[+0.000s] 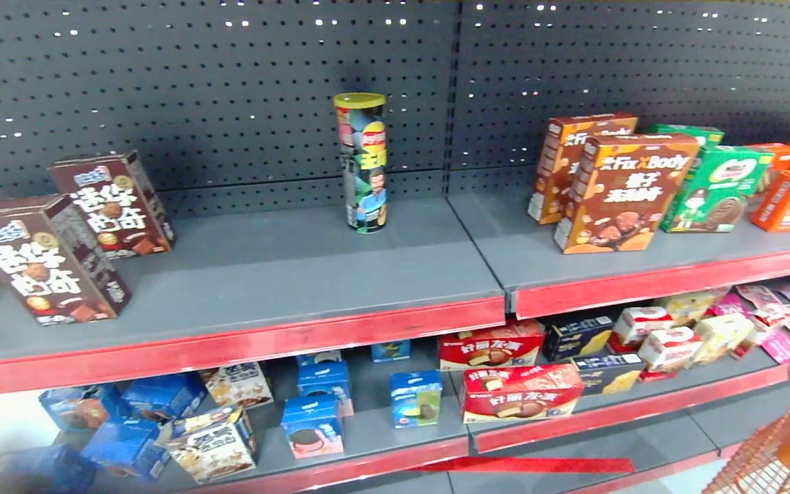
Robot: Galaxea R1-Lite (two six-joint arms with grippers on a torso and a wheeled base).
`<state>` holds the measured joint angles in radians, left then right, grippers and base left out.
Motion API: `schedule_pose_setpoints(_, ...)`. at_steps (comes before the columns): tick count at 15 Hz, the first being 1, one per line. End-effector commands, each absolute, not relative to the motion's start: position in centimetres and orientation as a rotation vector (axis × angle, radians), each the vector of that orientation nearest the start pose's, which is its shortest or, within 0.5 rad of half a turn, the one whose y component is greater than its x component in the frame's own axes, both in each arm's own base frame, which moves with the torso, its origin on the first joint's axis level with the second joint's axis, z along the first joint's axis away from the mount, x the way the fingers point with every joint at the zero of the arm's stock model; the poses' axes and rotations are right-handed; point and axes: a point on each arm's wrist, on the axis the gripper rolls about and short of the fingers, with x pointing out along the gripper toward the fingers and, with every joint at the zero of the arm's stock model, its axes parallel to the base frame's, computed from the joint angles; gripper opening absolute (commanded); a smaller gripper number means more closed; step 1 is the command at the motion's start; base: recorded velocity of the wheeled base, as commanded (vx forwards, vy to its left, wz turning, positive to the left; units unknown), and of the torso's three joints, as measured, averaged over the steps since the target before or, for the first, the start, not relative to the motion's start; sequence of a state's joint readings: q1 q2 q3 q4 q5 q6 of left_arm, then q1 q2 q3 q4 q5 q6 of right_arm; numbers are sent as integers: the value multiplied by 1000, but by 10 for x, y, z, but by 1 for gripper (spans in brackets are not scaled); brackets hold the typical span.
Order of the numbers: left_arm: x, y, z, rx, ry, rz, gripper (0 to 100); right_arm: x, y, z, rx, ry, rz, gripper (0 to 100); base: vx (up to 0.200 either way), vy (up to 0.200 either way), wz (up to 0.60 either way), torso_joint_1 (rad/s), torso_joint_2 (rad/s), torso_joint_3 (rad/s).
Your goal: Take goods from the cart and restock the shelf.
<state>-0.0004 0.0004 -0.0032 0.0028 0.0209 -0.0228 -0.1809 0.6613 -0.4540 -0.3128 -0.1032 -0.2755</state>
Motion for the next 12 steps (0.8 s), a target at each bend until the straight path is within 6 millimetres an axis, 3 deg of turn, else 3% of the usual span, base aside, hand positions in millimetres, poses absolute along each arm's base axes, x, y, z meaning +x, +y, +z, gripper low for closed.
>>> schedule_pose_setpoints(1, -23, 1, 76, -23, 0, 20, 100, 50, -11, 233, -278, -68, -297, 0, 0, 0, 600, 2, -2, 7)
schedule_pose_setpoints(12, -23, 0, 76, -23, 0, 21, 100, 43, -9, 227, -285, -75, -279, 0, 0, 0, 0, 0, 0, 0)
